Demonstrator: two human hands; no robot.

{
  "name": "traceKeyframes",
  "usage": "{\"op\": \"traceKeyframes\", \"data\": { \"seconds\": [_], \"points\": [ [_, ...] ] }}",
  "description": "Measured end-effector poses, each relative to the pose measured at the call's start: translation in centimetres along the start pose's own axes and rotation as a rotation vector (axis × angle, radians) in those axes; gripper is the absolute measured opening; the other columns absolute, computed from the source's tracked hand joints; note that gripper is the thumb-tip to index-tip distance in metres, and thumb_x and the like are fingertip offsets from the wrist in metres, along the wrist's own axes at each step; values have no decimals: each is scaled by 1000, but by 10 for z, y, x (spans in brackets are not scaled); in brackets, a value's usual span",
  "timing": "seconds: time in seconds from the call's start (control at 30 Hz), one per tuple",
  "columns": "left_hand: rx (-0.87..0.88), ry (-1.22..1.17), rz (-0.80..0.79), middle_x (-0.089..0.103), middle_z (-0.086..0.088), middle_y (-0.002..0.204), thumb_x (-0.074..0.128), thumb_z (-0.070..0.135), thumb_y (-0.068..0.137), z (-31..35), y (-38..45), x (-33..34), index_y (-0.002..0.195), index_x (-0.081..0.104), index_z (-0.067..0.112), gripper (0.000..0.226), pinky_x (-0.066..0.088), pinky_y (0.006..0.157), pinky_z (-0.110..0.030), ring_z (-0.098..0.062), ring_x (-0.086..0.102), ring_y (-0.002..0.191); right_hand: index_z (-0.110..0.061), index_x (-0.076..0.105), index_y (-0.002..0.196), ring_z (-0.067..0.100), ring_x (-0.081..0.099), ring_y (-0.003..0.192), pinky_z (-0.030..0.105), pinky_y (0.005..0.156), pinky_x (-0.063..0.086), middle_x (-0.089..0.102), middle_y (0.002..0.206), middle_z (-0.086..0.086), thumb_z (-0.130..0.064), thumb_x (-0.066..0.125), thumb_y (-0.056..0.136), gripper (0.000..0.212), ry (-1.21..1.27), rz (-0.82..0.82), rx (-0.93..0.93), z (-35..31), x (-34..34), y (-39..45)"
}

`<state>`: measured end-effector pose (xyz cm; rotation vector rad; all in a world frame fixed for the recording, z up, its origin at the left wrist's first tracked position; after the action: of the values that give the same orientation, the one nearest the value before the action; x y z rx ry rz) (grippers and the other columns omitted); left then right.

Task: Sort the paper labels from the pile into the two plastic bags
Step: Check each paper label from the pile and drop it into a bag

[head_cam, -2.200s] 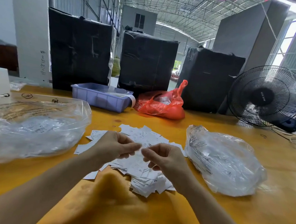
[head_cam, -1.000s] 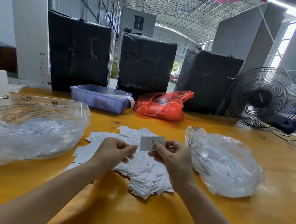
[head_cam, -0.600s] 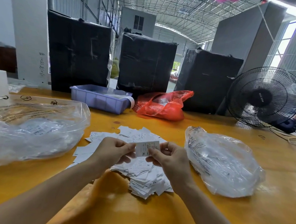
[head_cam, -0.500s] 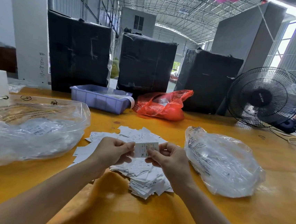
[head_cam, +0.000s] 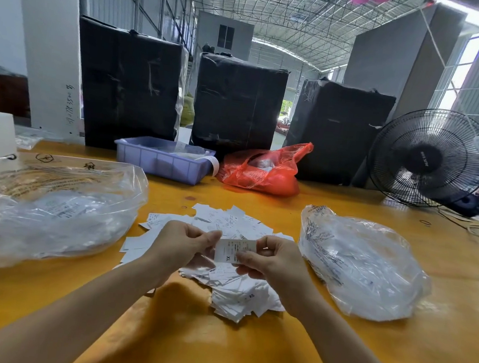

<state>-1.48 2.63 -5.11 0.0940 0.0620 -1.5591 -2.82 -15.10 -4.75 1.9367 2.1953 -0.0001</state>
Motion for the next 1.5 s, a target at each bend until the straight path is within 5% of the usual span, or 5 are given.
{"op": "traceKeyframes", "data": {
  "seconds": [0.6,0.8,1.03,1.3,1.5],
  "points": [
    [80,120,-24,72,-9,64,71,34,78,-2,3,1,69,72,7,29,54,53,-22,-16,69,57,11,62,89,13,61,52,19,50,44,67,66,12,1,74,76,21,-56,-127,51,-3,-2,-3],
    [34,43,-84,73,-16,72,69,39,68,0,-2,4,81,72,0,41,55,54,-25,-26,72,65,11,62,88,9,57,51,19,51,46,64,68,11,1,72,78,18,-80,6,14,-1,-6,1],
    [-115,-92,-184,73,-21,82,71,-3,77,5,-4,1,99,65,-3,23,59,58,-26,-25,72,71,6,62,81,7,57,49,19,51,46,64,65,9,1,70,80,10,-82,86,-16,-1,-10,2],
    [-124,-91,-206,73,-21,87,79,2,56,10,-9,2,99,62,1,46,59,61,-26,-26,70,74,0,63,78,6,59,51,17,52,47,66,67,9,-1,71,80,9,-66,120,-78,-5,-9,0],
    [-127,-142,-170,71,-26,90,75,-6,67,9,-10,2,99,63,-4,34,59,58,-24,-20,70,63,-1,64,82,5,60,54,17,55,49,67,71,7,-3,71,80,8,-76,159,-102,-6,-11,0]
  ]
}}
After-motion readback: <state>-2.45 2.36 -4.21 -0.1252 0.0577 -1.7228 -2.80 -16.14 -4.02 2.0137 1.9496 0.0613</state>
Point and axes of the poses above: each hand's wrist, its own y-axis towards the middle knuckle, its own x-axis out of the palm, z = x × y, the point moved 1 cm from there along y, towards the middle knuckle
